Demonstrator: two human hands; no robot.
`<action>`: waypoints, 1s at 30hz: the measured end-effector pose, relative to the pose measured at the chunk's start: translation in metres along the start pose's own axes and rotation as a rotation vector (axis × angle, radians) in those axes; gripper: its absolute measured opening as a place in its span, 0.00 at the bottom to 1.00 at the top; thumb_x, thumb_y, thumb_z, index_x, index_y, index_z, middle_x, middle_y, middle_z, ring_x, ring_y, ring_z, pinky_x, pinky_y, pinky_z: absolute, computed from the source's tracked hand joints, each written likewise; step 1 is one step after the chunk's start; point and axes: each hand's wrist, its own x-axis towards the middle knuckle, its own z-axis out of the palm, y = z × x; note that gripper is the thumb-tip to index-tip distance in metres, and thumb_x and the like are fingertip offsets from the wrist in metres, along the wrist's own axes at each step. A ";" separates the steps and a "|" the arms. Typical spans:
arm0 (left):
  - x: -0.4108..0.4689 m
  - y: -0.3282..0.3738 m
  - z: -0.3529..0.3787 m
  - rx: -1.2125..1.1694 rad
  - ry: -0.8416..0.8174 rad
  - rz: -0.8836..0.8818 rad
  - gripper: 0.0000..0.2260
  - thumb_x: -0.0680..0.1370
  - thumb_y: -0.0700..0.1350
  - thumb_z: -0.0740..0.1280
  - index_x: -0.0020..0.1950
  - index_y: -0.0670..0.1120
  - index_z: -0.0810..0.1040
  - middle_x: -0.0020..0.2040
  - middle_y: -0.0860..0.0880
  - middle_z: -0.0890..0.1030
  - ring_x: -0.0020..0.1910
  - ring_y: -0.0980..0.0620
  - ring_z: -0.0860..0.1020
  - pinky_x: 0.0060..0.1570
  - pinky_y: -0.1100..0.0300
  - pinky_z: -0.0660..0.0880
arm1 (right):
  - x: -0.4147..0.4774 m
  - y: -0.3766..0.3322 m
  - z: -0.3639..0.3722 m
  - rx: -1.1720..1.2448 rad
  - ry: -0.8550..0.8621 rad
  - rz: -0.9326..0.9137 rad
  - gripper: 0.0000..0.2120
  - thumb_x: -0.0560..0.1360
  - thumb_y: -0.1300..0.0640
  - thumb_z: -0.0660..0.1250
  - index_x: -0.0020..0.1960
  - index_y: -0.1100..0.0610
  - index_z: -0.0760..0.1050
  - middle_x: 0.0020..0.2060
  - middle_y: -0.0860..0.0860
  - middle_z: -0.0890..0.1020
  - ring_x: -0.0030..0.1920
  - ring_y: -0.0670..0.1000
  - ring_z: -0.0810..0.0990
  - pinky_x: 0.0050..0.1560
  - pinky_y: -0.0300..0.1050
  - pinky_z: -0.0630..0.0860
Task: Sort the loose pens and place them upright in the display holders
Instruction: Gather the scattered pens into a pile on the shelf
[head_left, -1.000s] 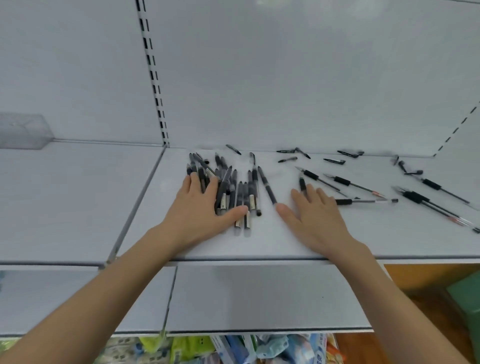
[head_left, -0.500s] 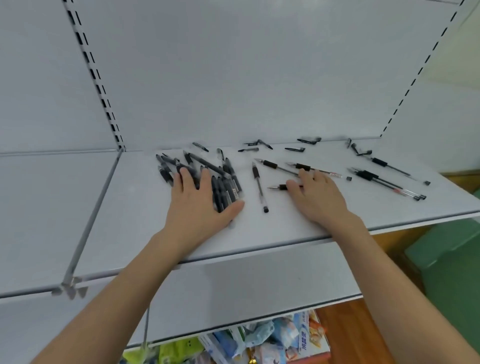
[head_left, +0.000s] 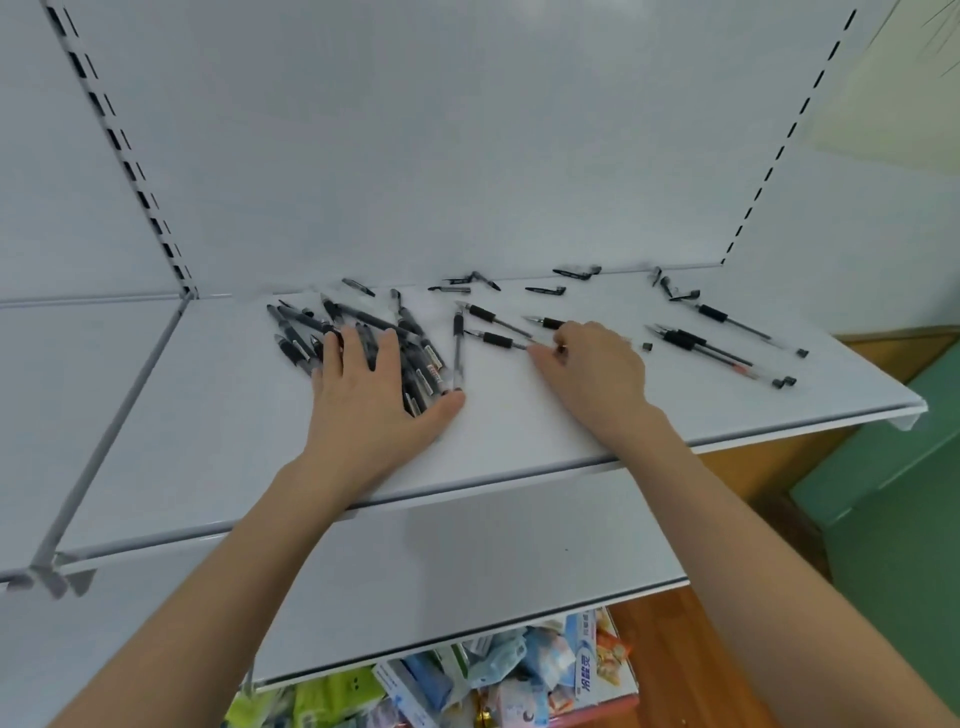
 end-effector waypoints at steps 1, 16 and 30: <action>0.002 0.004 0.003 0.006 0.010 0.000 0.40 0.72 0.67 0.57 0.76 0.46 0.48 0.76 0.39 0.45 0.75 0.42 0.40 0.73 0.47 0.43 | 0.002 0.000 0.002 0.046 -0.018 -0.032 0.18 0.78 0.44 0.57 0.53 0.58 0.75 0.51 0.55 0.78 0.53 0.56 0.76 0.48 0.46 0.69; 0.022 0.058 0.030 0.142 0.038 -0.136 0.36 0.72 0.68 0.56 0.73 0.47 0.58 0.77 0.46 0.53 0.75 0.42 0.48 0.70 0.39 0.52 | 0.014 0.085 -0.012 -0.134 -0.167 -0.111 0.24 0.80 0.46 0.48 0.69 0.60 0.62 0.66 0.61 0.66 0.65 0.61 0.63 0.68 0.56 0.59; 0.012 0.063 0.033 0.109 0.083 -0.192 0.46 0.63 0.74 0.51 0.74 0.48 0.55 0.76 0.42 0.53 0.75 0.43 0.45 0.70 0.39 0.49 | 0.047 0.164 -0.036 -0.155 -0.147 0.067 0.30 0.75 0.36 0.51 0.67 0.56 0.65 0.63 0.58 0.72 0.64 0.62 0.68 0.63 0.55 0.65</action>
